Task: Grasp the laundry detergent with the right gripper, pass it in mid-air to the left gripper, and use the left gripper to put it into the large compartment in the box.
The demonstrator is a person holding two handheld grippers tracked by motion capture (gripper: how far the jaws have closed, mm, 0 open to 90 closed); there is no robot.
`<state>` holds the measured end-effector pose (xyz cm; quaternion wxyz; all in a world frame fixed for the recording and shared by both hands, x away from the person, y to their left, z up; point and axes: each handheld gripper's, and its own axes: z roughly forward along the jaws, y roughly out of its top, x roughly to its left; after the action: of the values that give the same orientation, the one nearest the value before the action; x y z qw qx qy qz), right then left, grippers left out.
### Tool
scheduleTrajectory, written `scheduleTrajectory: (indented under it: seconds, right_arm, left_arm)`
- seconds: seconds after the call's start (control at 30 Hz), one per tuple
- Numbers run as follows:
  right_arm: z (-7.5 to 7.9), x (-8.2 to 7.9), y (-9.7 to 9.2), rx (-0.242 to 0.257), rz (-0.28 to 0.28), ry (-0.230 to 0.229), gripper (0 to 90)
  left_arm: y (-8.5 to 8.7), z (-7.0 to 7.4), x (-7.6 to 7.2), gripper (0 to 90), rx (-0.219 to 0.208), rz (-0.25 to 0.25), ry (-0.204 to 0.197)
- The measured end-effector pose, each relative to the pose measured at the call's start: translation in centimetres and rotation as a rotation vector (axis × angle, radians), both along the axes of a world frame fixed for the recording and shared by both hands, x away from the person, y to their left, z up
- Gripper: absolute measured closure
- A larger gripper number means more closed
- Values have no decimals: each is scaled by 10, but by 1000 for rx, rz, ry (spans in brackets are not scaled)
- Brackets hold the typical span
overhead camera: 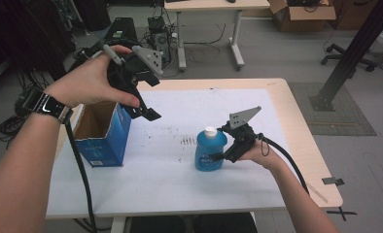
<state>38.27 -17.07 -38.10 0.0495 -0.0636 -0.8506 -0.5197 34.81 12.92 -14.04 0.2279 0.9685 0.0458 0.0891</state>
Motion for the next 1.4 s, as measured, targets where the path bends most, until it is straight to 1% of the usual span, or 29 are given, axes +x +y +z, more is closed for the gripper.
scheduleTrajectory:
  seconds: [0.5, 0.97, 1.1, 1.27, 1.4]
  right_arm:
    - [0, 0, 1, 2, 10, -1, 133]
    - [0, -1, 4, 5, 42, -6, 241]
    - [0, -1, 3, 2, 30, -10, 253]
    - [-1, -1, 3, -7, 34, -18, 315]
    - [-1, -1, 3, -10, 26, -27, 356]
  left_arm:
    - [-1, 0, 0, 40, 1, -5, -2]
    - [-1, 1, -1, 44, 2, -10, -5]
    - [-1, 0, -1, 44, 4, -11, -5]
    - [-1, 0, -1, 44, 4, -12, -4]
    - [-1, 1, -2, 44, 3, -11, -5]
